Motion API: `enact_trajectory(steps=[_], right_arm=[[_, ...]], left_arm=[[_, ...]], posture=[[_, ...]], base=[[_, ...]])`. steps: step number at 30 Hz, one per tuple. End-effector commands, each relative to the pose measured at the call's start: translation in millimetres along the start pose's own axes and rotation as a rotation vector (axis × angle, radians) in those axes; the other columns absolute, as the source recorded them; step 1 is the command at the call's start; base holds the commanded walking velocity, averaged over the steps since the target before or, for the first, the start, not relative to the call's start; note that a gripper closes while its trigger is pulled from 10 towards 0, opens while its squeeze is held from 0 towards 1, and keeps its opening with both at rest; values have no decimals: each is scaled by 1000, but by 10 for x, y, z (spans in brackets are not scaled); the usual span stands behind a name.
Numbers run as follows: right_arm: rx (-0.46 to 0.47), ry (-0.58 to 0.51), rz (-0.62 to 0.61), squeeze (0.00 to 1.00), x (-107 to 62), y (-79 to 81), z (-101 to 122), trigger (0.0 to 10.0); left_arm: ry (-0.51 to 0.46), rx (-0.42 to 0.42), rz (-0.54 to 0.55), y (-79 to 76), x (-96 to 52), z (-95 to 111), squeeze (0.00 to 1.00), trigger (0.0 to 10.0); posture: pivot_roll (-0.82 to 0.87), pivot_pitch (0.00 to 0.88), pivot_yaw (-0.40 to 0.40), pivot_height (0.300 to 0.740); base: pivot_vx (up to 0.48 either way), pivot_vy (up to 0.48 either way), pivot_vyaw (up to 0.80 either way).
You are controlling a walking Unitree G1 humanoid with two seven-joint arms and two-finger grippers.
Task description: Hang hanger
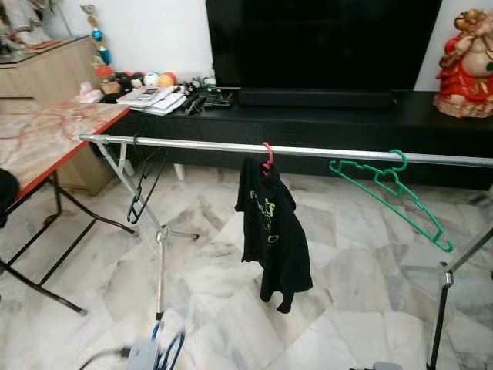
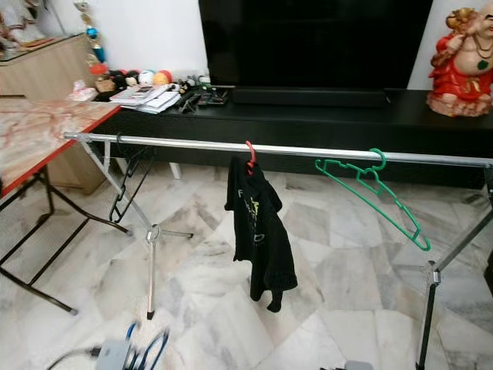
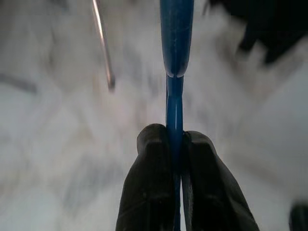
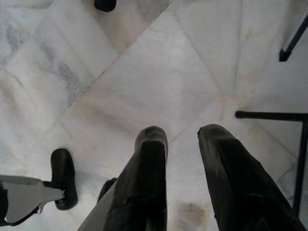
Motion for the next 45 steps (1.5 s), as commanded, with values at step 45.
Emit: enact_trajectory(steps=[45], right_arm=[[-53,39,93,0,1,147,-61,10000]], left_arm=[[-142,-83,55,16,26,272,0,10000]], posture=[[50,19,33,740]], base=[[288,0,37]])
Point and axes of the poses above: a point about 5 cm out from each wrist's last joint towards the gripper, its own x axis pointing out of the wrist towards the gripper, its own z axis along the axis of the wrist's last joint, y = z × x, the point moved 2 cm from there along x, pointing out of the wrist towards the gripper, and after that the axes turned 2 degrees about -x, right-handed, at the moved point
